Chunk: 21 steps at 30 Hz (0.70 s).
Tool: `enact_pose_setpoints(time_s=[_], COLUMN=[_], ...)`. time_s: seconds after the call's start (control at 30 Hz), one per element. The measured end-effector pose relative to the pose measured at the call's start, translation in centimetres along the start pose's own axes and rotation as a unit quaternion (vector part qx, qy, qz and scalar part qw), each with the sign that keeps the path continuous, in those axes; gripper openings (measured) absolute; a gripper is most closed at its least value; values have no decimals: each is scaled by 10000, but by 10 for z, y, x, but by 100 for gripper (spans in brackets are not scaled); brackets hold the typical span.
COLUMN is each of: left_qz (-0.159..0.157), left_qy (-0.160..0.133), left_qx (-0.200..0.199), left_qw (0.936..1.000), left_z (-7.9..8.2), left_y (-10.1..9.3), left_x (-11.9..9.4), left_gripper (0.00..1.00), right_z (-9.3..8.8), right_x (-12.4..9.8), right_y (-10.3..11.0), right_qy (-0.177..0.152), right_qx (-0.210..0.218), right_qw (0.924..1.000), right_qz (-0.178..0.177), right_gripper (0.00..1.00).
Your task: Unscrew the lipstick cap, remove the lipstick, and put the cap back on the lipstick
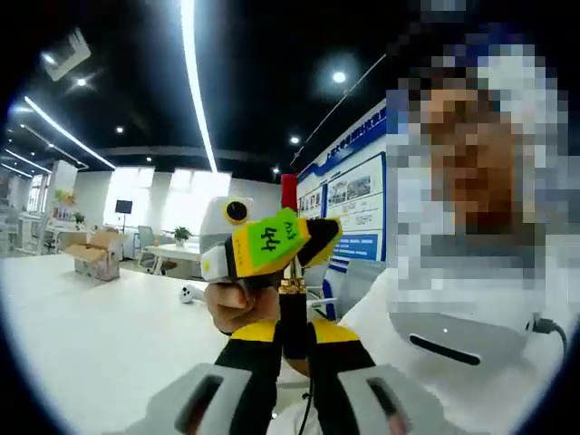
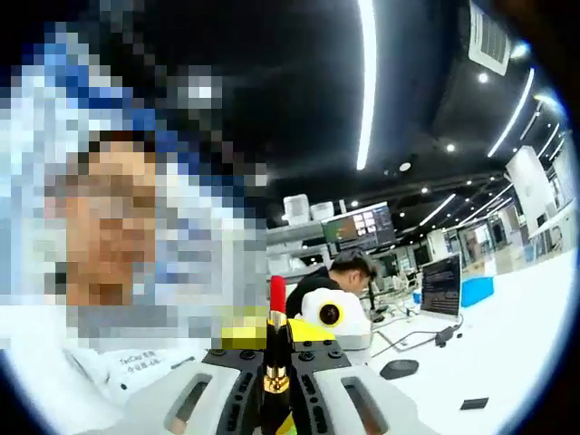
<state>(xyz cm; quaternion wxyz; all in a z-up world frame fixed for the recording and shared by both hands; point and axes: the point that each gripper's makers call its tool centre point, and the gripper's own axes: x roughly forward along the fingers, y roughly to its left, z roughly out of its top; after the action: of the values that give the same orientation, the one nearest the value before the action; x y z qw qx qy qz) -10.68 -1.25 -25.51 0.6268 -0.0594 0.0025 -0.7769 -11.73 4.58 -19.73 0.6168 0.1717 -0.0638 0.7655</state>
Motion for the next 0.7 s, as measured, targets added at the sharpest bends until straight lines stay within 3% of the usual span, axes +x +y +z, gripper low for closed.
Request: enact_pose_setpoints(time_s=[0.07, 0.17, 0.3, 0.43, 0.5, 0.57, 0.7], left_qz=[201, 881, 1528, 2125, 2488, 2796, 2986], left_qy=[11, 220, 396, 473, 515, 529, 401], left_qx=[40, 323, 481, 820, 1029, 1290, 1534], left_qw=[9998, 9953, 9863, 9726, 9617, 9499, 9411], left_z=[1, -3, -6, -4, -1, 3, 12], left_y=[8, 31, 52, 67, 75, 79, 75], left_x=[-3, -7, -9, -10, -11, -11, -9], left_gripper=[20, 36, 47, 49, 49, 49, 39], right_z=[5, 6, 13, 19, 21, 25, 30], right_x=[-5, -11, -17, -23, -23, -26, -32], right_y=[-9, -29, -50, -65, -67, -73, -80], right_qy=[-61, 91, 190, 272, 235, 212, 201], right_qx=[-233, -688, -1235, -1779, -1858, -2067, -2312], right_qw=[9990, 9927, 9786, 9586, 9547, 9450, 9296], right_qz=[-380, -988, -1637, -2206, -2310, -2525, -2864], right_gripper=[6, 6, 6, 6, 6, 6, 6])
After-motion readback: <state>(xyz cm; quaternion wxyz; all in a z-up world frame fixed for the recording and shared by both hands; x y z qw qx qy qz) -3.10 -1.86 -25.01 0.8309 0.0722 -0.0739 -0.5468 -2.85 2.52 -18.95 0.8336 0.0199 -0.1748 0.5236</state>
